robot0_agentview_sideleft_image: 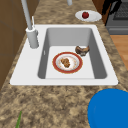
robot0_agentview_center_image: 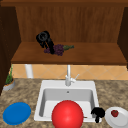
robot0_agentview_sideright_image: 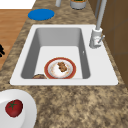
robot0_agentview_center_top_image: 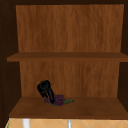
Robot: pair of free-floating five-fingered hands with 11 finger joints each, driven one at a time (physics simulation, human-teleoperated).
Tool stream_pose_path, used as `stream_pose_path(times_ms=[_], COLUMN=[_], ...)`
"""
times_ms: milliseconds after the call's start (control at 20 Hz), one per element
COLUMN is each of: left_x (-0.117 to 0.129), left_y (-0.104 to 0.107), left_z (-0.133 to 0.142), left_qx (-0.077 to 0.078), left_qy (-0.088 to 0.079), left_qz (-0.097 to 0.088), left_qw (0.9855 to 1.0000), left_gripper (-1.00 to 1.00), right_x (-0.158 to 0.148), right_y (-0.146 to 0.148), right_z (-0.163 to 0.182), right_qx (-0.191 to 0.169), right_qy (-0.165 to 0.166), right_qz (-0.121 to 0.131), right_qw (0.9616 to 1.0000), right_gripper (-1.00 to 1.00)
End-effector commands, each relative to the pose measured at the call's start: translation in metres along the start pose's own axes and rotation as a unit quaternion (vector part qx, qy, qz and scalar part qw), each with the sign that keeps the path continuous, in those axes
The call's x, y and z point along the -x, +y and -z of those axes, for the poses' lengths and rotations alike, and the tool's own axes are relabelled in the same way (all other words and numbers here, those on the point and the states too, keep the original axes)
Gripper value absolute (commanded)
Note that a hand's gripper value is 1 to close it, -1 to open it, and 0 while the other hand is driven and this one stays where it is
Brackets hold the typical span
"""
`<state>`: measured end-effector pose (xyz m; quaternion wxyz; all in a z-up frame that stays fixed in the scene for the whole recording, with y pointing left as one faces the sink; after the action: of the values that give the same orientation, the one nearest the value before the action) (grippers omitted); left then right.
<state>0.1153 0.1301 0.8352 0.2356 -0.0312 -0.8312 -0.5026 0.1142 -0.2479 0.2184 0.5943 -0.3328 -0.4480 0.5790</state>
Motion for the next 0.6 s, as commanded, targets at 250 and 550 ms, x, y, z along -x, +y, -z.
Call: stream_pose_path(times_ms=[250, 550], left_x=[0.03, 0.053], left_y=[0.005, -0.013], left_z=[0.07, 0.116], left_qx=[0.007, 0.005], left_qy=[0.003, 0.003], left_qz=[0.003, 0.002], left_qw=[1.0, 1.0], left_gripper=[1.0, 1.0], right_x=[0.0, 0.0], right_y=[0.0, 0.0], right_z=[0.0, 0.0], right_qx=[0.0, 0.0], right_qy=[0.0, 0.0], right_qz=[0.0, 0.0], right_qw=[1.0, 1.0], right_gripper=[0.0, 0.0])
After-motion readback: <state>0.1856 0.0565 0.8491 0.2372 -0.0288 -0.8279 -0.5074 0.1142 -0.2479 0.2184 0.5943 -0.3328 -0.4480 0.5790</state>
